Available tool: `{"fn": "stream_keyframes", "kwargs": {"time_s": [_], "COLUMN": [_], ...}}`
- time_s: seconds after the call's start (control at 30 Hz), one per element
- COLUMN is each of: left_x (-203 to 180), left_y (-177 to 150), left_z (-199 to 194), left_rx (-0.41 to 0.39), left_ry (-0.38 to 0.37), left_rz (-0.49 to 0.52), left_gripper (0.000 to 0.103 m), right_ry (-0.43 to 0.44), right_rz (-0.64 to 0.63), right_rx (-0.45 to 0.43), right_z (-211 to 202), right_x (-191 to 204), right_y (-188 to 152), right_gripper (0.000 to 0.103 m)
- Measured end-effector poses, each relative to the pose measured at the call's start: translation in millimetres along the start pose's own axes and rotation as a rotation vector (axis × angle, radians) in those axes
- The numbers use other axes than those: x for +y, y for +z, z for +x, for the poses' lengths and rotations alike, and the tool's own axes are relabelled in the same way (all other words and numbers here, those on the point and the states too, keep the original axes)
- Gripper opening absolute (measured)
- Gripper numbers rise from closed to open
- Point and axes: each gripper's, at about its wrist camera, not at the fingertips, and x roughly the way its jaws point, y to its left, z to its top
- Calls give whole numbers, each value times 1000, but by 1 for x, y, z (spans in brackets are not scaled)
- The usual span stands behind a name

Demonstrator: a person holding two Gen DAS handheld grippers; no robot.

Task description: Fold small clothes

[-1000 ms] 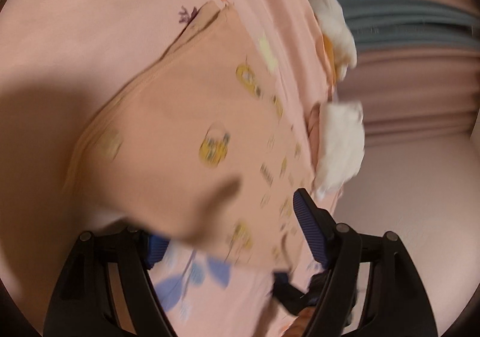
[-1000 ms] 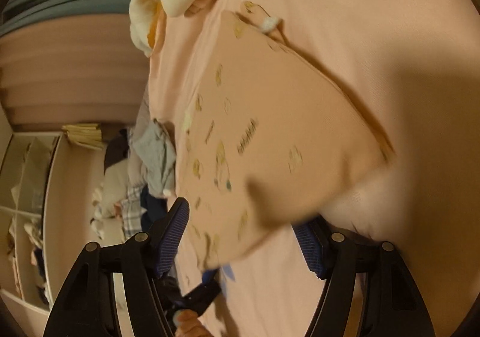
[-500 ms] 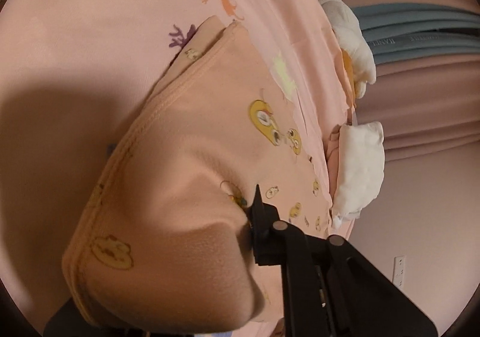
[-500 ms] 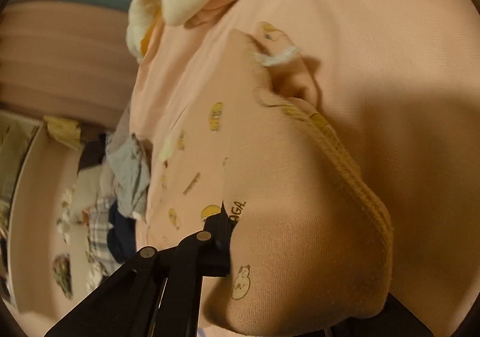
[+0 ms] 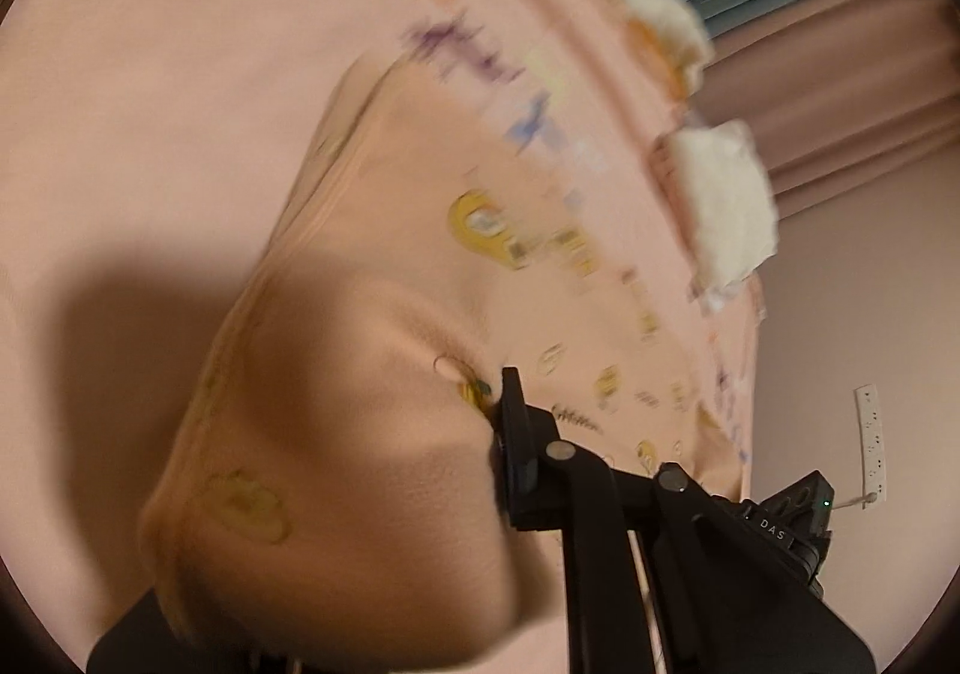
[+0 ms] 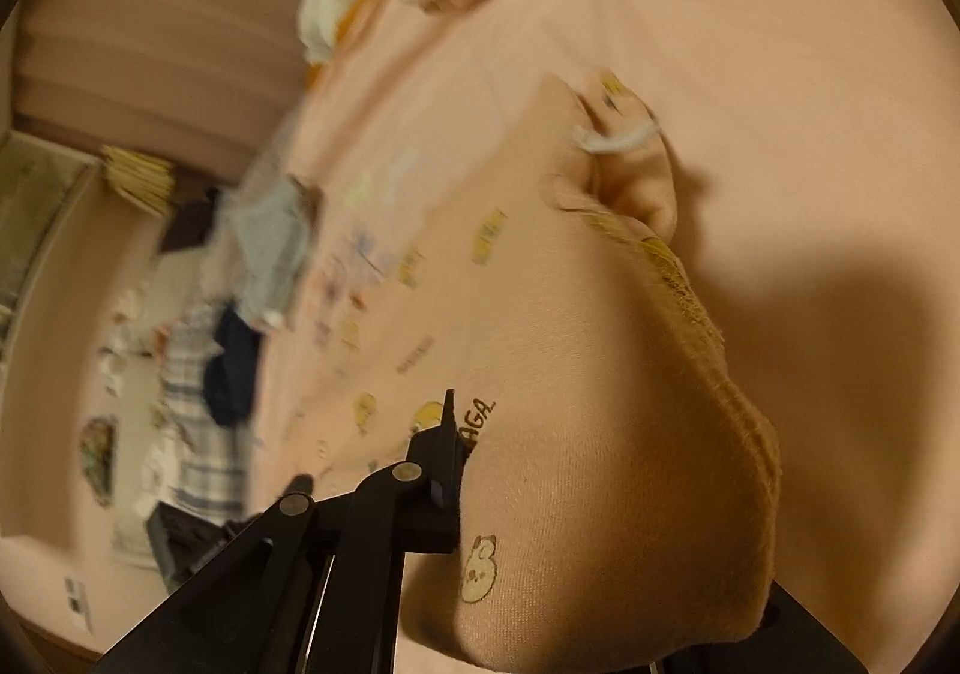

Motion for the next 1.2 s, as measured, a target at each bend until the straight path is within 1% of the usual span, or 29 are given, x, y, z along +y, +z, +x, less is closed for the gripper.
{"fn": "stream_keyframes", "kwargs": {"time_s": [0.03, 0.07, 0.13, 0.17, 0.23, 0.27, 0.3, 0.33, 0.4, 0.47, 0.53, 0.57, 0.6, 0.67, 0.7, 0.8, 0.87, 0.97, 1.03, 1.1, 1.2], "left_x": [10, 18, 27, 31, 35, 38, 40, 45, 52, 52, 47, 44, 41, 42, 44, 51, 53, 46, 43, 41, 37], "left_y": [-6, -10, -16, -19, -27, -31, -35, -38, -42, -44, -49, -52, -55, -61, -62, -56, -51, -55, -59, -61, -62], "left_z": [-3, -9, -24, -32, -45, -51, -55, -59, -64, -68, -74, -74, -74, -75, -75, -74, -74, -73, -73, -72, -70], "left_rx": [4, -6, -29, -35, -54, -71, -82, -87, -85, -94, -122, -133, -145, -163, -169, -159, -145, -145, -159, -173, -178], "left_ry": [-4, -13, 13, 18, 68, 98, 111, 115, 118, 146, 216, 257, 303, 339, 339, 315, 304, 320, 338, 356, 381], "left_rz": [-25, -37, -42, -31, 29, 63, 88, 94, 77, 92, 161, 209, 259, 322, 324, 256, 228, 277, 321, 339, 355], "left_gripper": [12, 10, 11, 11, 10, 10, 10, 10, 10, 9, 8, 3, 3, 3, 3, 3, 3, 3, 3, 3, 2], "right_ry": [-50, -71, -81, -94, -118, -128, -150, -173, -168, -157, -175, -193, -219, -302, -312, -305, -317, -349, -392, -420, -438], "right_rz": [11, 14, 8, 7, -7, -14, -17, -14, 6, 42, 42, 32, 16, -27, -39, -23, -21, -65, -118, -147, -145], "right_rx": [15, 21, 9, 8, 6, -4, -19, -35, -46, -48, -56, -60, -66, -85, -86, -75, -69, -66, -59, -56, -53], "right_z": [2, 1, -7, -12, -21, -27, -32, -38, -46, -54, -61, -63, -67, -71, -71, -70, -68, -67, -64, -61, -58], "right_x": [-3, -5, -11, -13, -18, -21, -23, -28, -36, -43, -45, -45, -44, -41, -41, -45, -48, -46, -43, -39, -37], "right_y": [-7, -11, -22, -25, -32, -35, -38, -40, -43, -46, -47, -48, -49, -48, -48, -46, -45, -46, -47, -47, -44], "right_gripper": [9, 9, 9, 9, 9, 7, 4, 3, 3, 3, 3, 3, 3, 2, 2, 1, 0, 0, 0, 0, 0]}}
